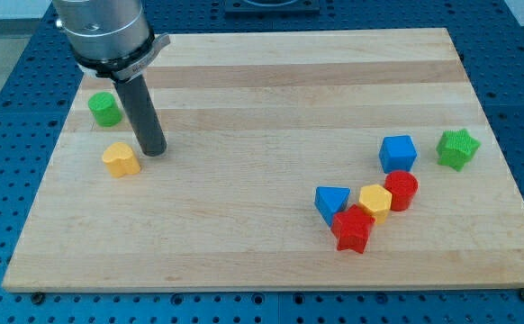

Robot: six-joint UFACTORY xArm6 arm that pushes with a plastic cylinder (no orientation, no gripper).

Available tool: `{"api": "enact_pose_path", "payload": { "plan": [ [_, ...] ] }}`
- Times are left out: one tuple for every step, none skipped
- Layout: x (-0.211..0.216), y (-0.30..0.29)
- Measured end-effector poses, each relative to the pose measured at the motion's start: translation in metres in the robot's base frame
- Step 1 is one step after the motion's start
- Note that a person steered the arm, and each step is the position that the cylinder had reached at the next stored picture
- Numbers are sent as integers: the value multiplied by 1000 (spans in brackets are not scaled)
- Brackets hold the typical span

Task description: Slide the yellow heart closer to the green circle

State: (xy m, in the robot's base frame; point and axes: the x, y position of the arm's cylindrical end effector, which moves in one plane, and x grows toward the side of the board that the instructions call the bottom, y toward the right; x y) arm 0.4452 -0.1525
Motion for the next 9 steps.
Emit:
{"api": "enact_pose_path", "payload": {
  "plan": [
    [51, 25],
    [71, -8],
    [85, -29],
    [71, -54],
    [66, -54],
    [22, -54],
    [-23, -53],
    [-24, -53],
    [-23, -53]
  ]
}}
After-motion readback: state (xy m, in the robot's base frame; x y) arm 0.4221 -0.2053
